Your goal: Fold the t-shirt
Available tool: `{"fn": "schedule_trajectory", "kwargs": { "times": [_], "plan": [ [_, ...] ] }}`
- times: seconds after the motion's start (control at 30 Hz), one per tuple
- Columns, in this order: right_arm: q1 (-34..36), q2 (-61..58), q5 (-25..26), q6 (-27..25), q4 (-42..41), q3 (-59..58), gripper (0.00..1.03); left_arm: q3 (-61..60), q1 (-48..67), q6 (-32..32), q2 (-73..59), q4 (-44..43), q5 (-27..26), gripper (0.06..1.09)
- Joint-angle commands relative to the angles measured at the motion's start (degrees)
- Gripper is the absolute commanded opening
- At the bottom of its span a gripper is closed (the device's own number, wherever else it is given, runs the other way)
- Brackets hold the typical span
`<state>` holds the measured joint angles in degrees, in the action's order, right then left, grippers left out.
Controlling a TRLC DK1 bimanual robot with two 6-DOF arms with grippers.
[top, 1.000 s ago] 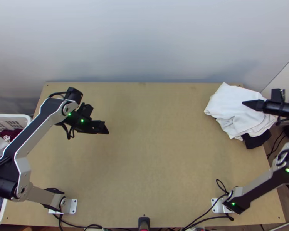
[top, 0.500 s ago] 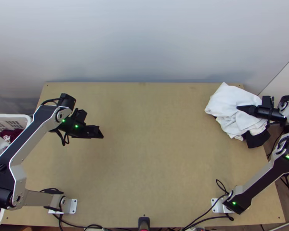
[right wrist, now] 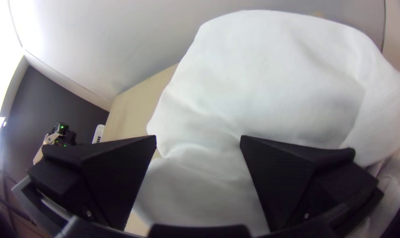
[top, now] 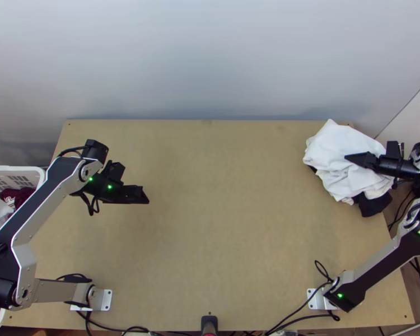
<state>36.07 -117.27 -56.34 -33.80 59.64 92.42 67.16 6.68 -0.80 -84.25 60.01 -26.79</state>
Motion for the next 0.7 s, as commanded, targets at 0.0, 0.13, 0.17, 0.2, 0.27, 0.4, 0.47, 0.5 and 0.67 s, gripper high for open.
{"fn": "schedule_trajectory", "kwargs": {
  "times": [0.0, 0.13, 0.17, 0.2, 0.27, 0.4, 0.47, 0.5, 0.67],
  "plan": [
    [-1.89, 7.15, 0.09, -0.74, 4.08, -2.42, 1.0, -1.68, -0.17, 0.71, 0.22, -0.86, 0.42, 1.04],
    [-2.59, 11.98, 0.09, -0.56, 5.14, -2.25, 1.0, -3.0, -0.35, 1.24, 1.02, -1.21, 1.21, 1.04],
    [-2.41, 13.12, 0.09, -0.39, 5.23, -1.98, 1.0, -3.17, -0.35, 1.24, 1.37, -1.21, 1.3, 1.04],
    [-2.06, 14.09, 0.17, -0.21, 5.58, -1.63, 1.0, -3.26, -0.35, 1.24, 1.63, -1.21, 1.3, 1.04],
    [-1.45, 15.5, 0.17, -0.21, 7.07, -0.4, 1.0, -3.35, -0.44, 1.15, 2.16, -1.21, 1.3, 1.04],
    [-1.09, 19.63, 0.17, -0.21, 9.71, 1.09, 1.0, -4.05, -0.52, 1.24, 2.69, -1.82, 1.3, 1.04],
    [-0.92, 22.35, 0.17, -0.21, 10.94, 1.45, 1.0, -4.75, -0.7, 1.24, 3.21, -2.53, 1.3, 1.04],
    [-0.65, 23.67, 0.17, 0.23, 11.55, 1.62, 1.0, -5.19, -0.96, 1.24, 3.74, -2.88, 1.3, 1.04],
    [0.22, 29.21, 2.46, 0.84, 11.55, -1.54, 0.98, -8.09, -1.49, 1.15, 6.38, -4.2, 1.21, 1.04]
  ]
}}
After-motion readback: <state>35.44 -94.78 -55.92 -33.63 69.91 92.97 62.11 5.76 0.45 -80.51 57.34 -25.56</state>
